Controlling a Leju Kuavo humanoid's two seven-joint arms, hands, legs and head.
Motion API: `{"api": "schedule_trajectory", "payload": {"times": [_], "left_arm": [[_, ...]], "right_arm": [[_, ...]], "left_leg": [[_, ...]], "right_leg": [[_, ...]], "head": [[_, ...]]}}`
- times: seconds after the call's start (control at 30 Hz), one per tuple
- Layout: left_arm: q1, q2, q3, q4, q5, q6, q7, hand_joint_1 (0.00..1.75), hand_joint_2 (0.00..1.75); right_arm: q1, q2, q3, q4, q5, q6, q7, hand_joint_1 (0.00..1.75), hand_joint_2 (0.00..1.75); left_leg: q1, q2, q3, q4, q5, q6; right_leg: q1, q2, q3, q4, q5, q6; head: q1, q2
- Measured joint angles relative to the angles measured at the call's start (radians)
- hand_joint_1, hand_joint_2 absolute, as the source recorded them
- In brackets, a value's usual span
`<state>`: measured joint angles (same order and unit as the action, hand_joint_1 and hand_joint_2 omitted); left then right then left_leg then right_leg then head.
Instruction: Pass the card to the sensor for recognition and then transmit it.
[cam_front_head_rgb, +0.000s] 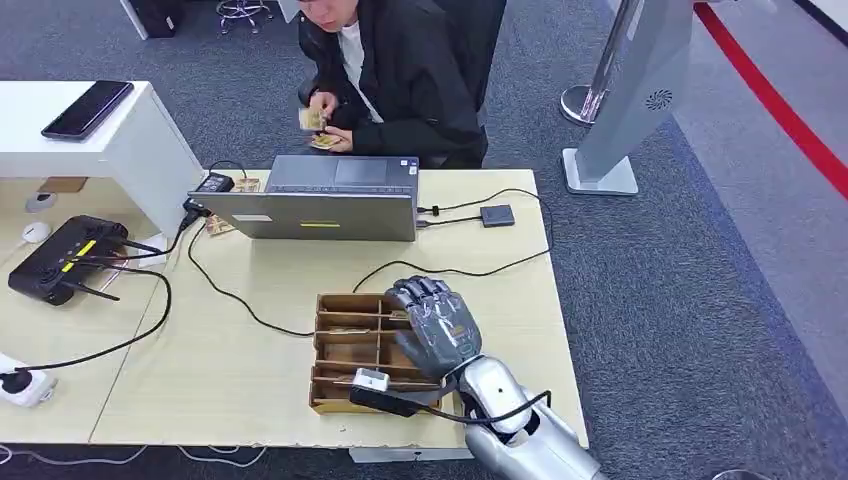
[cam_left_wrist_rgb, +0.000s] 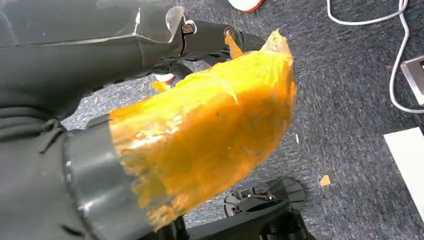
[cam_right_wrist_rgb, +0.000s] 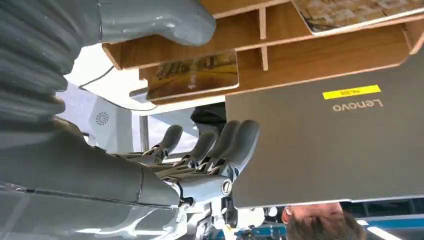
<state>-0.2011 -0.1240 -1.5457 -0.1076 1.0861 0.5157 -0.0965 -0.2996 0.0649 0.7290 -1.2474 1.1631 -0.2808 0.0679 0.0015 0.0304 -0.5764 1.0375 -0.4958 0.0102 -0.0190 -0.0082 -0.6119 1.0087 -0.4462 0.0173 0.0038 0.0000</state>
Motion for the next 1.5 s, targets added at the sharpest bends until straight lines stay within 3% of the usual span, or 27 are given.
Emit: {"api": "schedule_trajectory", "payload": {"times": [0.23,0.3,0.43,0.5,0.53,0.57,0.63,1.07,1.3,1.5], "left_arm": [[0.000,0.000,0.000,0.000,0.000,0.000,0.000,0.00,0.00],[0.000,0.000,0.000,0.000,0.000,0.000,0.000,0.00,0.00],[0.000,0.000,0.000,0.000,0.002,0.000,0.000,0.00,0.00],[0.000,0.000,0.000,0.000,0.002,0.000,0.000,0.00,0.00],[0.000,0.000,0.000,0.000,0.002,0.000,0.000,0.00,0.00],[0.000,0.000,0.000,0.000,0.002,0.000,0.000,0.00,0.00],[0.000,0.000,0.000,0.000,0.002,0.000,0.000,0.00,0.00],[0.000,0.000,0.000,0.000,0.001,0.000,0.000,0.00,0.00],[0.000,0.000,0.000,0.000,0.000,0.001,0.000,0.00,0.00],[0.000,0.000,0.000,0.000,0.002,0.001,-0.001,0.00,0.00]], "right_arm": [[0.006,0.000,-0.014,0.002,0.000,-0.002,0.003,0.70,1.75],[0.007,0.000,-0.015,0.002,0.000,-0.002,0.003,0.80,1.75],[0.008,0.000,-0.016,0.002,0.000,-0.002,0.003,0.86,1.75],[0.010,0.000,-0.017,0.002,0.000,-0.002,0.003,1.03,1.75],[0.010,0.000,-0.018,0.002,0.000,-0.003,0.003,1.03,1.75],[0.010,0.000,-0.018,0.002,0.000,-0.003,0.003,1.29,1.75],[0.011,0.000,-0.021,0.003,0.000,-0.003,0.003,1.38,1.75],[0.012,0.000,-0.023,0.003,0.000,-0.003,0.002,1.52,1.75],[0.014,0.000,-0.023,0.003,0.001,-0.016,-0.007,1.75,1.75],[0.021,0.000,-0.024,-0.002,0.003,-0.042,-0.017,1.75,1.75]], "left_leg": [[0.000,0.000,0.000,0.000,0.000,0.000],[0.000,0.000,0.000,0.000,0.000,0.000],[0.000,0.000,0.000,0.000,0.000,0.000],[0.000,0.000,0.000,0.000,0.000,0.000],[0.000,0.000,0.000,0.000,0.000,0.000],[0.000,0.000,0.000,0.000,0.000,0.000],[0.000,0.000,0.000,0.000,0.000,0.000],[0.000,0.000,0.000,0.000,0.000,0.000],[0.000,0.000,0.000,0.000,0.000,0.000],[0.000,0.000,0.000,0.000,0.000,0.000]], "right_leg": [[0.000,0.000,0.000,0.000,0.000,0.000],[0.000,0.000,0.000,0.000,0.000,0.000],[0.000,0.000,0.000,0.000,0.000,0.000],[0.000,0.000,0.000,0.000,0.000,0.000],[0.000,0.000,0.000,0.000,0.000,0.000],[0.000,0.000,0.000,0.000,0.000,0.000],[0.000,0.000,0.000,0.000,0.000,0.000],[0.000,0.000,0.000,0.000,0.000,0.000],[0.000,0.000,0.000,0.000,0.000,0.000],[0.000,0.000,0.000,0.000,0.000,0.000]], "head": [[0.000,0.000],[0.000,0.000],[0.000,0.000],[0.000,0.000],[0.000,0.000],[0.000,0.000],[0.000,0.000],[0.000,0.000],[0.000,0.000],[0.000,0.000]]}}
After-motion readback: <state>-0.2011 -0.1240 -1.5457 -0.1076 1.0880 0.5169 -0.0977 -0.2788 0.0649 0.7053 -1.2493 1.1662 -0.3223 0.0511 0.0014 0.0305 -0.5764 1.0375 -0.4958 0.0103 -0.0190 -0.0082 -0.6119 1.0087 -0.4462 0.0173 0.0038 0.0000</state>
